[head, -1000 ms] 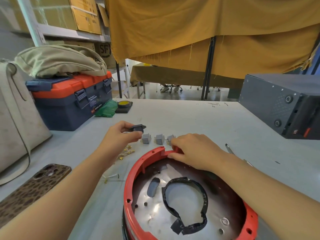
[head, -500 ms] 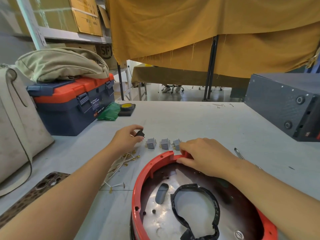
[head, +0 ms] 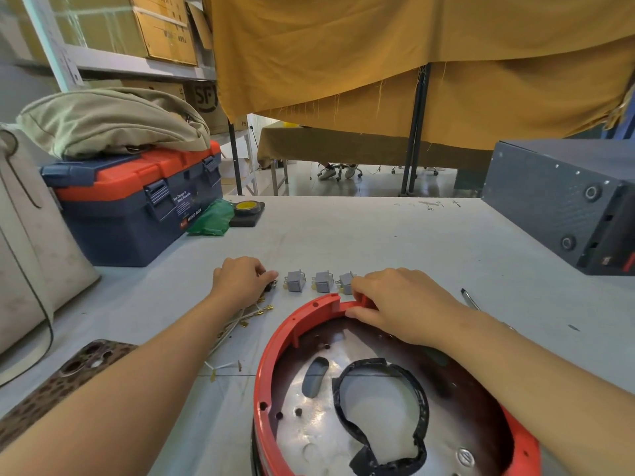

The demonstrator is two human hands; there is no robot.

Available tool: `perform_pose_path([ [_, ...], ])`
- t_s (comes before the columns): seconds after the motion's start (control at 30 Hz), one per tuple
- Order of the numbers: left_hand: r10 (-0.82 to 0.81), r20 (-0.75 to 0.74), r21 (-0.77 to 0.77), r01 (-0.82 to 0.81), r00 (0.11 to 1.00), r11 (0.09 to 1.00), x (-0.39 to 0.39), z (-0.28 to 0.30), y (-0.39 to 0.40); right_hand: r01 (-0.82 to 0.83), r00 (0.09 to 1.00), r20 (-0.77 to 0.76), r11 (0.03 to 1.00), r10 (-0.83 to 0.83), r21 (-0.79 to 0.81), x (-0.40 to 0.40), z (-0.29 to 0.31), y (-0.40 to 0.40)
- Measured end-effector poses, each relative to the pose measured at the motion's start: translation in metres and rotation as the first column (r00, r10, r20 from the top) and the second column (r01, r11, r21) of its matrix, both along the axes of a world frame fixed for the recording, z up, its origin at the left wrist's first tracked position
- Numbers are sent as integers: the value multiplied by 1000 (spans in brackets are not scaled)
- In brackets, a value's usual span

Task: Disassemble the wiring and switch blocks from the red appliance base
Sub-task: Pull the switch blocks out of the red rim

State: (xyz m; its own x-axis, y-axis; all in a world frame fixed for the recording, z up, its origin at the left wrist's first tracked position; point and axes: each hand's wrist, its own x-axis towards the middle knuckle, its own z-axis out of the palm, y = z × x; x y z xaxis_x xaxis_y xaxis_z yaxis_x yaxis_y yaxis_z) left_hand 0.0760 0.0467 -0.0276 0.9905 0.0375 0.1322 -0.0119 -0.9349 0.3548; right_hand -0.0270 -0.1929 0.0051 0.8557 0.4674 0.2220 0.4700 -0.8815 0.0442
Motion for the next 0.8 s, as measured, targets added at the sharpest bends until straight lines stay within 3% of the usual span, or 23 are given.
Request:
perform_pose_path([
  [0.17,42,27,73,-44,999,996,-2,2,-4,3,1000,11,1000,-4,8,1,0,0],
  [0.33,-137,122,-156,155,983,975,-31,25,-13,10,1000,0,1000,-10,3,1,2,-1],
  [0.47,-340,-106,-328,290,934,899,-72,49,-19,37,999,-4,999,-37,-19,-1,6,-1],
  [0.6,-420,-322,-272,342,849,900,-100,56,-17,97,995,-33,995,-97,-9,-4,11,0],
  [0.7,-373,-334,-253,299,866,920,-112,55,-20,161,982,-107,985,-155,56,-9,16,-2],
  [0.8,-301,-243,-191,258,922,947,-119,53,-23,222,961,-200,965,-192,140,-18,18,-7],
])
